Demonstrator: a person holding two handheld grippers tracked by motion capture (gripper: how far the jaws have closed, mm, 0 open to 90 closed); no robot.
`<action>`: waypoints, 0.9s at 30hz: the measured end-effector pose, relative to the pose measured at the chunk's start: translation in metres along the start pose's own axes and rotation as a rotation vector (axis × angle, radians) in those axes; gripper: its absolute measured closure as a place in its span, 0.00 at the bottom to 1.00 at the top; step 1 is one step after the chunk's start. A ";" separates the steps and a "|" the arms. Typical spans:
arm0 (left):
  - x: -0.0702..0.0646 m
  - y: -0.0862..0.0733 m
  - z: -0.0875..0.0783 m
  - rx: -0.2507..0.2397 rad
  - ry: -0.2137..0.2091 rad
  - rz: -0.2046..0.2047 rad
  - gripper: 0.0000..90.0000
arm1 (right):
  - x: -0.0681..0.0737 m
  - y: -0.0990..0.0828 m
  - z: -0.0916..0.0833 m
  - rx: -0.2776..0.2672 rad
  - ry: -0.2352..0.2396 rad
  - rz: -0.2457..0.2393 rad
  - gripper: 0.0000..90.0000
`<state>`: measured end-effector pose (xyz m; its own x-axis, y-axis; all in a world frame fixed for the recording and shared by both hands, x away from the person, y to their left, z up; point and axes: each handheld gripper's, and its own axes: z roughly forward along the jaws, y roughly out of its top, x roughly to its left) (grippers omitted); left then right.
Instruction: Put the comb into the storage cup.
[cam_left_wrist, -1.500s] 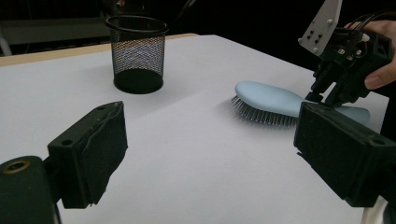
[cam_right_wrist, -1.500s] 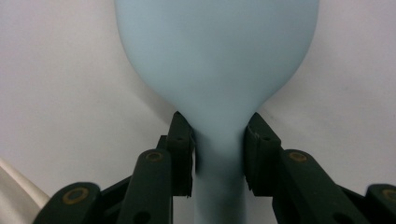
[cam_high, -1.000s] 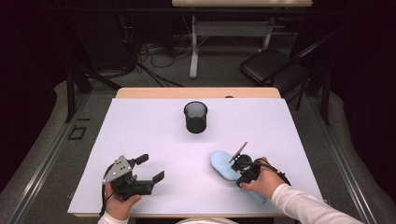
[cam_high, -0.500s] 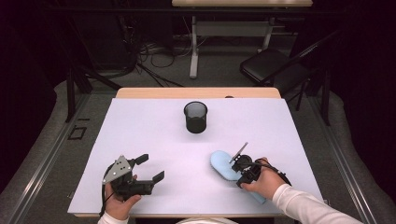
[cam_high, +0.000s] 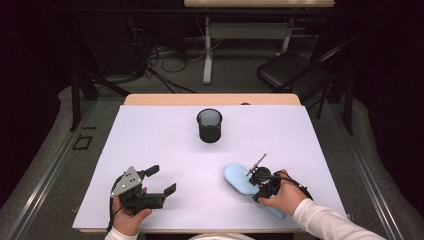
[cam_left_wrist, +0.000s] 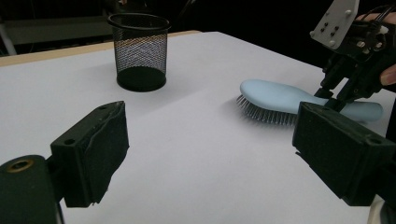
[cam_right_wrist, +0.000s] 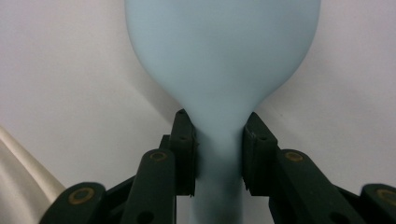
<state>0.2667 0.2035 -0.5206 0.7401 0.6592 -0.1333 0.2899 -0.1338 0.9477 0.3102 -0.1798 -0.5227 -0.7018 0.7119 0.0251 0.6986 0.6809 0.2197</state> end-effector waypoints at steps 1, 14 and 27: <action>0.000 0.000 0.000 0.002 0.003 0.000 0.12 | 0.001 0.000 0.000 -0.013 0.004 0.007 0.77; 0.000 0.000 0.000 0.004 0.003 -0.001 0.12 | 0.003 0.001 -0.009 -0.094 0.023 -0.009 0.77; 0.001 0.000 0.002 0.013 0.003 -0.003 0.12 | 0.002 0.010 -0.009 -0.191 0.041 -0.015 0.77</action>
<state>0.2681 0.2029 -0.5214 0.7370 0.6622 -0.1354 0.3001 -0.1410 0.9434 0.3147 -0.1731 -0.5112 -0.7198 0.6917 0.0589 0.6515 0.6438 0.4013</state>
